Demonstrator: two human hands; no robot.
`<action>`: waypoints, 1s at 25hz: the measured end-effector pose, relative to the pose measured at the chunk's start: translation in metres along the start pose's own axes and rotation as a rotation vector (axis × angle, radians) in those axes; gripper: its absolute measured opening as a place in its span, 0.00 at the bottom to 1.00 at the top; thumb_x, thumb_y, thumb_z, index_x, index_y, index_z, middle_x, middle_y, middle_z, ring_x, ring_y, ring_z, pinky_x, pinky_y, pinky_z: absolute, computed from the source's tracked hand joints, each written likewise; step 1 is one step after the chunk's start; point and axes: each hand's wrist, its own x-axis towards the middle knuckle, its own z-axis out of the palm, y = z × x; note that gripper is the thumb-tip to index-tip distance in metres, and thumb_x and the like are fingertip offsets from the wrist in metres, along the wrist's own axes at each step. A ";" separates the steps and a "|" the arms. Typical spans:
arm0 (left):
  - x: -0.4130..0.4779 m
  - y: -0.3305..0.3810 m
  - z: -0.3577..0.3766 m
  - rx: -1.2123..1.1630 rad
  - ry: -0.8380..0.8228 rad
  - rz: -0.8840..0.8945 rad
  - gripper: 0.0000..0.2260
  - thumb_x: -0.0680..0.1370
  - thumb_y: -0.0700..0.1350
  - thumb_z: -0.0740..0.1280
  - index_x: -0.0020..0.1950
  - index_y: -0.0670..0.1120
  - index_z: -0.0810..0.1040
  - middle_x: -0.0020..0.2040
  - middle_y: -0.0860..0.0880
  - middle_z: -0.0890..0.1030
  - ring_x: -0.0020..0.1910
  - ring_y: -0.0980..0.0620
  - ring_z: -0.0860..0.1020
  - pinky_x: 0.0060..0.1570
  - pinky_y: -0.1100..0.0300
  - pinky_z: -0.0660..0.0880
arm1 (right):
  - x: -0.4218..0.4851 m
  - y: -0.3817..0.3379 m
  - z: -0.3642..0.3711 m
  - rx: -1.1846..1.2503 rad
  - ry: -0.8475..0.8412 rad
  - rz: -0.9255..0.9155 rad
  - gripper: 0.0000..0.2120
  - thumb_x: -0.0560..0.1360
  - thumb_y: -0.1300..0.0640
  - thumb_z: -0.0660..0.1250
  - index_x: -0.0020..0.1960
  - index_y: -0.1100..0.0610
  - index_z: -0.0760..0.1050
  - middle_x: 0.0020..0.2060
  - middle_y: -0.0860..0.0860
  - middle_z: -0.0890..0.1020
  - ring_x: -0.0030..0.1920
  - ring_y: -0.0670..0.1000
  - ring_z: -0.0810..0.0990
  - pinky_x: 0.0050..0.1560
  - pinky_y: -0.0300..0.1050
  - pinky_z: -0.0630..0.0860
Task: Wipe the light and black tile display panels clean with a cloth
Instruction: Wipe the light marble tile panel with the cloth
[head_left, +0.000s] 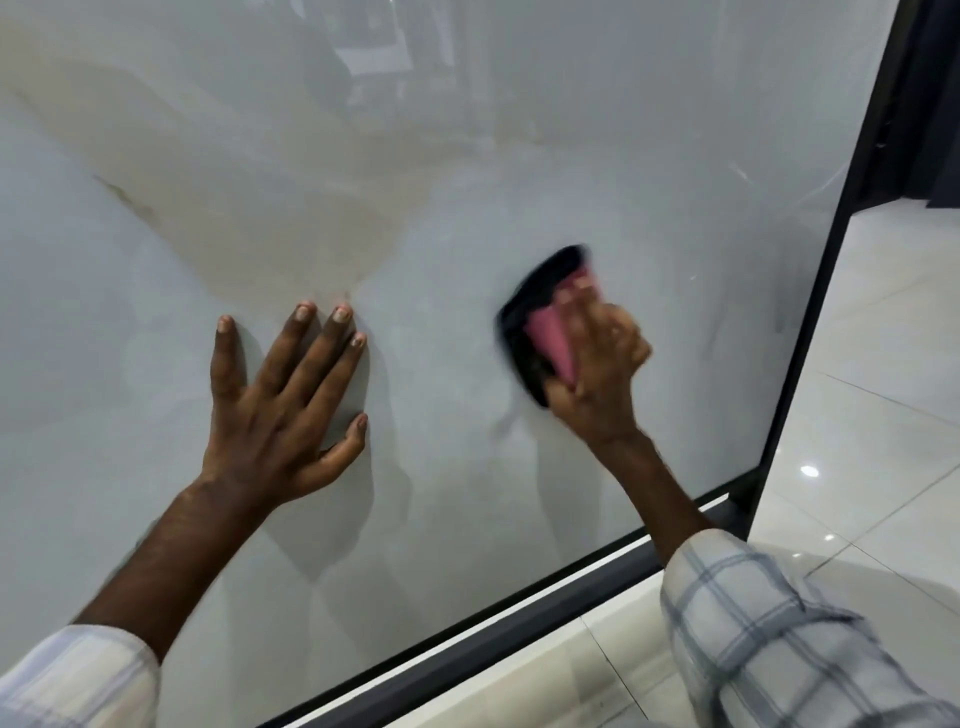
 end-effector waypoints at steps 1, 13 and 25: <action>-0.001 0.002 0.000 -0.008 -0.009 -0.018 0.33 0.81 0.54 0.63 0.82 0.40 0.63 0.83 0.39 0.62 0.82 0.36 0.59 0.73 0.23 0.49 | -0.005 0.011 0.001 0.089 0.098 0.378 0.35 0.74 0.43 0.66 0.78 0.53 0.64 0.76 0.56 0.69 0.71 0.60 0.69 0.68 0.58 0.65; -0.049 0.046 0.003 -0.029 -0.201 0.003 0.33 0.81 0.55 0.63 0.84 0.45 0.60 0.84 0.40 0.57 0.83 0.34 0.54 0.77 0.30 0.44 | -0.070 -0.050 0.003 -0.026 -0.184 -0.326 0.41 0.67 0.55 0.66 0.79 0.48 0.61 0.77 0.49 0.63 0.68 0.60 0.68 0.57 0.57 0.62; -0.076 0.074 0.009 -0.047 -0.280 -0.038 0.35 0.82 0.56 0.62 0.85 0.43 0.57 0.85 0.37 0.53 0.83 0.33 0.48 0.78 0.32 0.40 | -0.122 -0.089 0.005 0.121 -0.221 -0.083 0.39 0.67 0.53 0.62 0.78 0.52 0.61 0.75 0.56 0.65 0.68 0.62 0.67 0.57 0.59 0.63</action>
